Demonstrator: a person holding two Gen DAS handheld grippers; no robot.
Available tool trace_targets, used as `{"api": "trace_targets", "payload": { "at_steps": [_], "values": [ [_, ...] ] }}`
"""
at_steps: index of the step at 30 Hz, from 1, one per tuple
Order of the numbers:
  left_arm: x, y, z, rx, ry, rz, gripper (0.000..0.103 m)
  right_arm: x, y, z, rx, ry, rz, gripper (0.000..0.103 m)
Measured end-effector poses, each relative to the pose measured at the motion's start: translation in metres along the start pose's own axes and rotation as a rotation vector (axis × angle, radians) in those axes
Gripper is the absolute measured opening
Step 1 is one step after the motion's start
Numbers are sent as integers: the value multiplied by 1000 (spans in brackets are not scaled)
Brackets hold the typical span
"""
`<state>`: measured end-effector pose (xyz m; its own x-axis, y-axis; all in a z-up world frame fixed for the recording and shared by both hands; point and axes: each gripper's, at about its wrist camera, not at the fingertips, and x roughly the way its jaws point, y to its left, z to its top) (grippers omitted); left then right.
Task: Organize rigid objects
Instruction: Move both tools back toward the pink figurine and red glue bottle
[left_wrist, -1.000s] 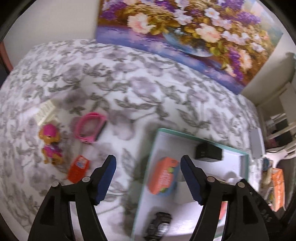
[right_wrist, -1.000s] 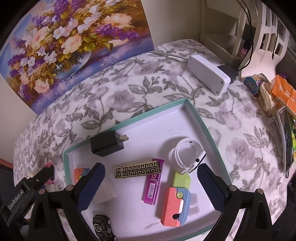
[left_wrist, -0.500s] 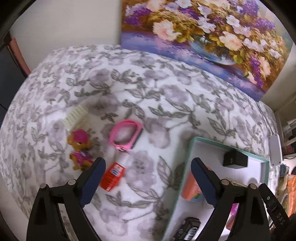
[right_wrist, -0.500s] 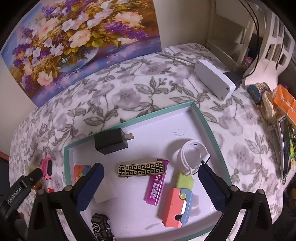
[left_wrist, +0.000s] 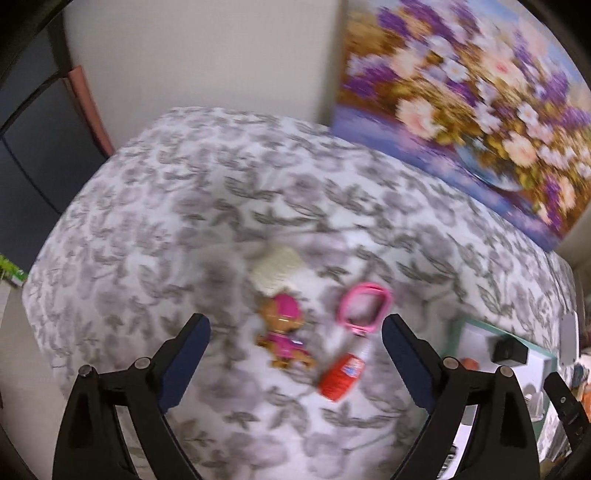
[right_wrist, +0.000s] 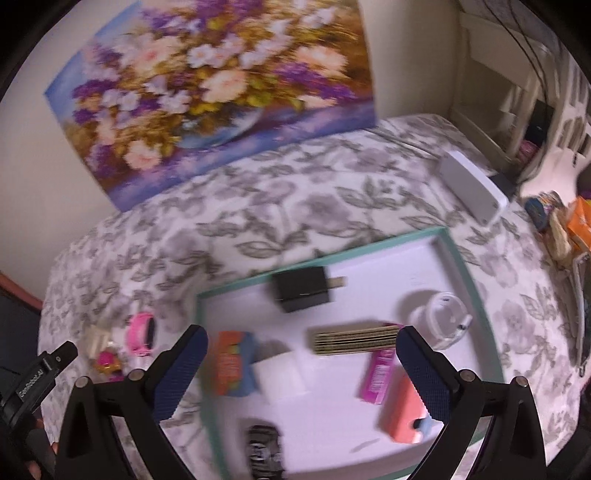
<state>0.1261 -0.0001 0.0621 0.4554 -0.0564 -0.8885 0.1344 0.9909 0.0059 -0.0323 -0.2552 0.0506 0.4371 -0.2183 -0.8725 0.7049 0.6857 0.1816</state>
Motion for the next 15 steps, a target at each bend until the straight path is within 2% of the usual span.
{"api": "trace_targets", "payload": {
  "at_steps": [7,15],
  "values": [
    [4,48,4,-64,6,59,94,0,57,-13,-108,-5,51,103],
    [14,80,7,-114,32,65,94,18,115,-37,-208,52,130,103]
  ]
}}
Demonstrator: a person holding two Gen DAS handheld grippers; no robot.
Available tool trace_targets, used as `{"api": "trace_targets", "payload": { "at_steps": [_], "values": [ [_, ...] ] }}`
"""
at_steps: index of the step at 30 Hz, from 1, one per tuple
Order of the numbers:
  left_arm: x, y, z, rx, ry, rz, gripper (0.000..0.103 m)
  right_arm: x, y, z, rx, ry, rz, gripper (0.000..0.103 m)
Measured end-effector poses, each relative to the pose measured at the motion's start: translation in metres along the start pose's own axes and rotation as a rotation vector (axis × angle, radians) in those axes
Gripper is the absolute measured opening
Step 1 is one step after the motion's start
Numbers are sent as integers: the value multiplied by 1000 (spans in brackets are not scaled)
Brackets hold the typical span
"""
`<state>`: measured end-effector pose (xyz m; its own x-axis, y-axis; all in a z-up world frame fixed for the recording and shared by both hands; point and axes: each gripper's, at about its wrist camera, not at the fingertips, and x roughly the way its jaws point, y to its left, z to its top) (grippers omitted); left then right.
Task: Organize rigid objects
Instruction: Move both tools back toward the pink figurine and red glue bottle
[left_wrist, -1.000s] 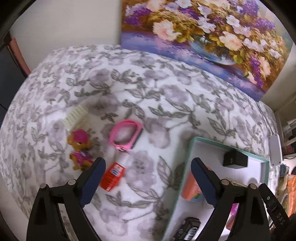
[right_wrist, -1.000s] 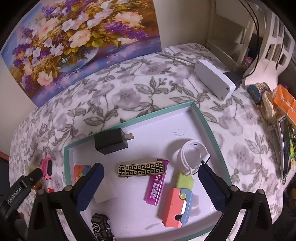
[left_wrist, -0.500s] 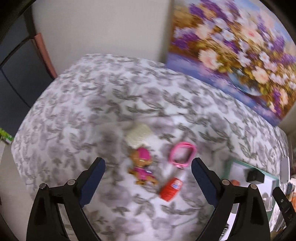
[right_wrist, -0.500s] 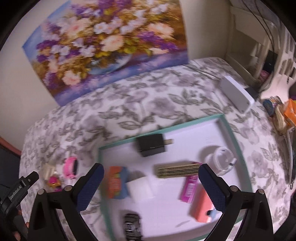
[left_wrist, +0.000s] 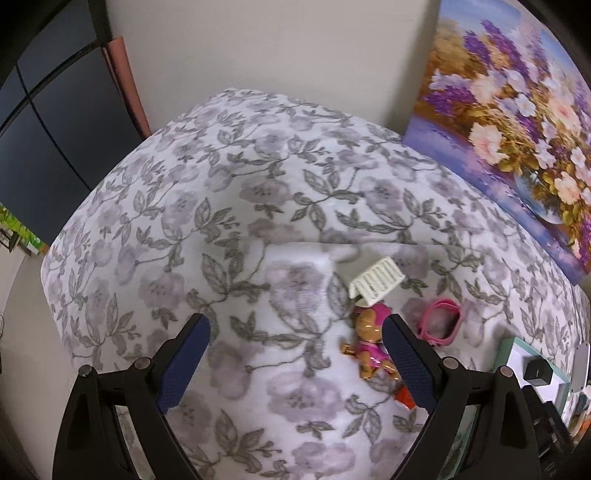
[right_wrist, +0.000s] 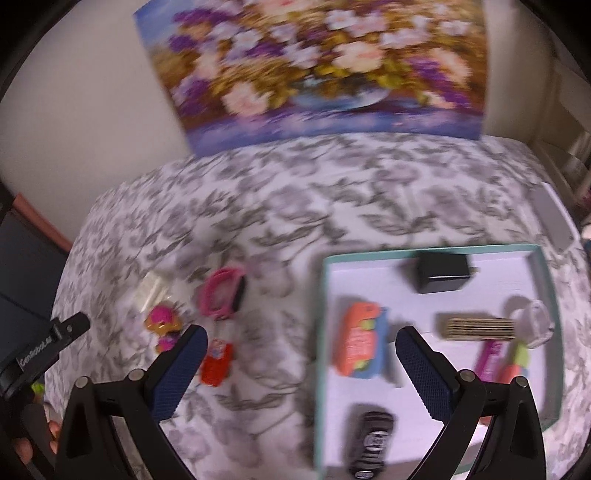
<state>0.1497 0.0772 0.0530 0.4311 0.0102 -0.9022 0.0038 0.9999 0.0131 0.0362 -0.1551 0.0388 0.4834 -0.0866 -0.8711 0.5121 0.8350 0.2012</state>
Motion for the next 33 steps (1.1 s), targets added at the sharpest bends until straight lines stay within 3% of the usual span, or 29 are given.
{"api": "trace_targets", "payload": {
  "at_steps": [4,13,21,29,33],
  "values": [
    [9,11,2,-35,23,-5,94,15,25,-7,-44,26,52,103],
    [39,9,-1,-70,103,-40,94,62,52,-25,-97,115,34,103],
    [68,-10,-6,-40,183,-70,94,94,62,-30,-116,160,-3,102],
    [77,-30,-6,4,195,-100,94,117,73,-30,-146,178,-33,100],
    [89,-38,-9,17,227,-114,94,126,78,-32,-172,183,-53,94]
  ]
}}
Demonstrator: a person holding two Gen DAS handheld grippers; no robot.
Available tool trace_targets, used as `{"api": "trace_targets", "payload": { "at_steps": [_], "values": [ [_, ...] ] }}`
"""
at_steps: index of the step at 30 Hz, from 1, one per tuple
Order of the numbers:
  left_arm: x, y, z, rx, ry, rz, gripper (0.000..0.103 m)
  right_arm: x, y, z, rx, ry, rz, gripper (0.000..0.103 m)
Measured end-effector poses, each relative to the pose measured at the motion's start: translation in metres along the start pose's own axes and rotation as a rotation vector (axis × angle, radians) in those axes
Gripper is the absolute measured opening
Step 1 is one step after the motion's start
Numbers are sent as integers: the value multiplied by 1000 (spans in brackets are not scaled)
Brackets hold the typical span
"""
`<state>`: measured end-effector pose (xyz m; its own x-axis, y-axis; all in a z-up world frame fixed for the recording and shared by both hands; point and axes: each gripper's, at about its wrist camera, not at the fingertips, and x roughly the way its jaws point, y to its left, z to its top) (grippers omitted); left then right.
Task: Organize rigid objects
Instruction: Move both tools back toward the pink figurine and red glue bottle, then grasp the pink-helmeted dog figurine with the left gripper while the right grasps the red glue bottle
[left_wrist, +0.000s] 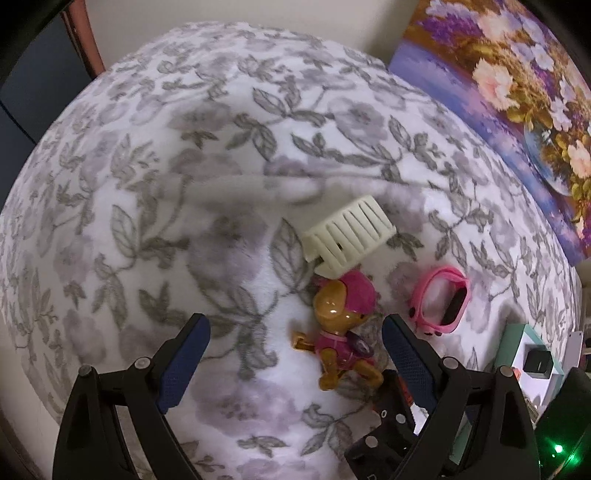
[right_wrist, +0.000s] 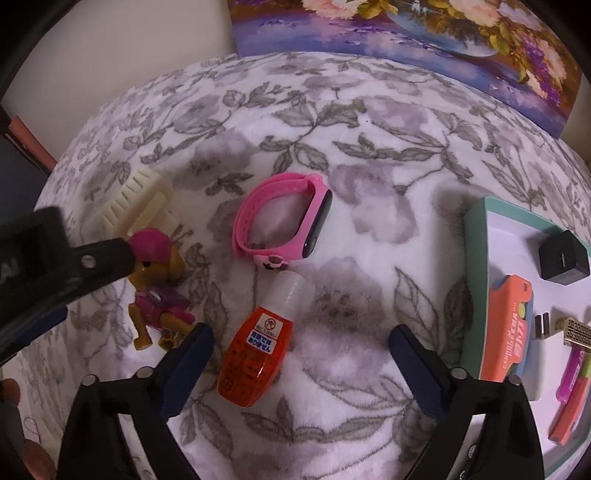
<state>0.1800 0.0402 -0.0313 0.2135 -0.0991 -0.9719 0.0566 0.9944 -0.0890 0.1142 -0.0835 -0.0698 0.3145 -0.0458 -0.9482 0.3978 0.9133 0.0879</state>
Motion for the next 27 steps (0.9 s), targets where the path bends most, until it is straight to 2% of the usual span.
{"api": "trace_targets", "payload": {
  "at_steps": [6,8,10,13,15,19,27],
  "values": [
    [13,-9,-3,21,19,-10,94,2,0,3,-3,-10,-12,84],
    [16,-14,-4,34,19,-11,91,1,-3,3,-7,-11,-16,80],
    [19,-17,-4,45,21,-8,77,0,-6,3,-6,-11,-20,75],
    [25,-20,-5,54,32,-18,66,-4,-12,2,-1,-12,-19,68],
    [28,-22,-5,49,36,-26,59,-5,-14,3,-3,-14,-24,63],
    [28,-20,-3,33,24,-37,52,-6,-22,4,10,-18,-25,50],
    [23,-18,-7,39,11,-42,52,-9,-31,2,17,-16,-21,33]
  ]
}}
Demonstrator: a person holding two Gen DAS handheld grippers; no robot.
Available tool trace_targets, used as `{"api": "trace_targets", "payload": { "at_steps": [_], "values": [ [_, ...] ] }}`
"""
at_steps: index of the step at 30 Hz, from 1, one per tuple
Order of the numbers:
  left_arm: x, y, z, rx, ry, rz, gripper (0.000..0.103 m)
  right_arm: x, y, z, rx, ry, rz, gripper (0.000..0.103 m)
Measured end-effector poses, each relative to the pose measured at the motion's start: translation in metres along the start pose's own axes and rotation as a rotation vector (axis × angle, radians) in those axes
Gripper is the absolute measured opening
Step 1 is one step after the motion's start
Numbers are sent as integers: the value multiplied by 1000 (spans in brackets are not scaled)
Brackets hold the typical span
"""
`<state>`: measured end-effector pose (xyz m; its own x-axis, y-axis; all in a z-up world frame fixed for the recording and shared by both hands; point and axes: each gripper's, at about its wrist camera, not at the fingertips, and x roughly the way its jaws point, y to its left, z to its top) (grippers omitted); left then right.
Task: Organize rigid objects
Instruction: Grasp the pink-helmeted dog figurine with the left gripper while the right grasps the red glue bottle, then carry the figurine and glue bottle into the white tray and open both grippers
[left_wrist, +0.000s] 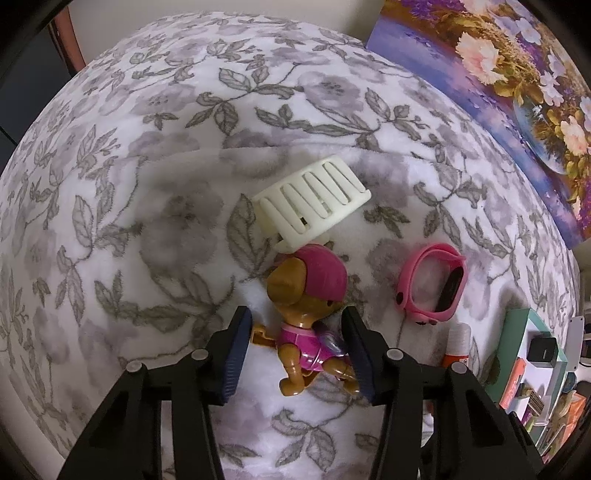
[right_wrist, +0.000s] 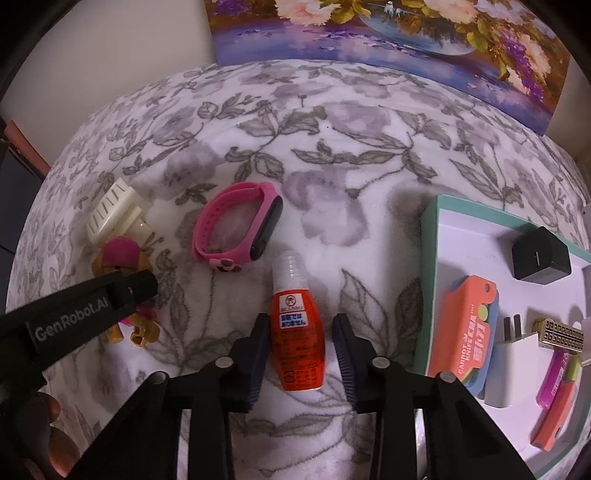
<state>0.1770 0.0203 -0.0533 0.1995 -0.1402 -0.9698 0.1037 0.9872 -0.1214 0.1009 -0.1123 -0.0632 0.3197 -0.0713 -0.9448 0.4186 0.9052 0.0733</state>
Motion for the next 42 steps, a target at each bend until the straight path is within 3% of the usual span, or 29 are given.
{"api": "trace_targets", "payload": {
  "at_steps": [12,19,28,42],
  "values": [
    [-18,-12,-22,16,-5,-43,52,-13,-13,-24,21,26,35,32],
    [-45,-15,-31,24,-64,-52,52,-31,-24,-33,47,25,68,31],
    [-81,-21,-31,28,-153,-80,52,-65,-38,-37,66,-18,101,25],
    [-123,-42,-49,80,-244,-112,52,-108,-52,-40,109,-115,154,25]
  ]
}}
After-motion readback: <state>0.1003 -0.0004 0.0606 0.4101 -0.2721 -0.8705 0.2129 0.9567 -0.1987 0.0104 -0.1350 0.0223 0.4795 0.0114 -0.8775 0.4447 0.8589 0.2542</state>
